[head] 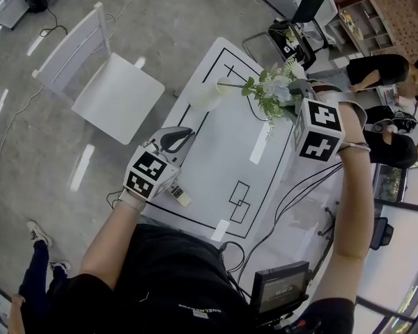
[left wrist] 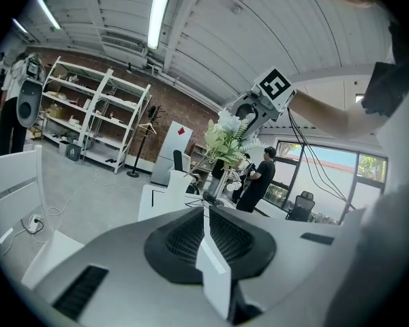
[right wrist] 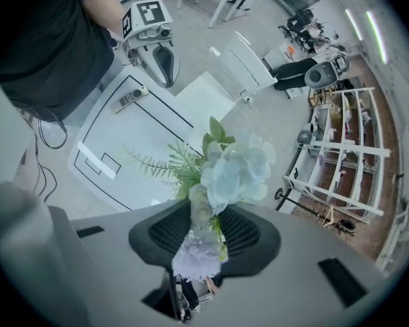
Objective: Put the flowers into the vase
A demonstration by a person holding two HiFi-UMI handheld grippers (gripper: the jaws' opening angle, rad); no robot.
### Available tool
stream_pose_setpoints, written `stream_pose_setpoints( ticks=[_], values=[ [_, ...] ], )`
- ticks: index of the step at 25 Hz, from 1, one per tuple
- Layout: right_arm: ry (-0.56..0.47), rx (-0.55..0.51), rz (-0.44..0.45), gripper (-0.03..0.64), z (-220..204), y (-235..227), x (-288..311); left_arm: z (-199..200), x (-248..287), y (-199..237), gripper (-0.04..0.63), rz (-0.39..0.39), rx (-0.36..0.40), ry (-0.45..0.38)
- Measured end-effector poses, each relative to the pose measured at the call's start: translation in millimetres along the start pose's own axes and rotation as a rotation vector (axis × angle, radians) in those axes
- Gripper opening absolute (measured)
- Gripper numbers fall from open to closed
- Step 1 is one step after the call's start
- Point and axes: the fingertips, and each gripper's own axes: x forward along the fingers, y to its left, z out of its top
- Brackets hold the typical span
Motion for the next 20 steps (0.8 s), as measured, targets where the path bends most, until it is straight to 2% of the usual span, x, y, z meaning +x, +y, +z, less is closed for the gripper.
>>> stream_pose_setpoints(
  ticks=[11,20],
  values=[
    [0.090,-0.218,-0.165,0.121,23.2,-13.1,12.9,-2.5,-4.8,3.8,0.005,0.010,-0.017,-0.006],
    [0.170,-0.414,-0.333,0.138,44.9,-30.0,16.7,-7.5,-10.9,8.5,0.005,0.023,-0.038,-0.012]
  ],
)
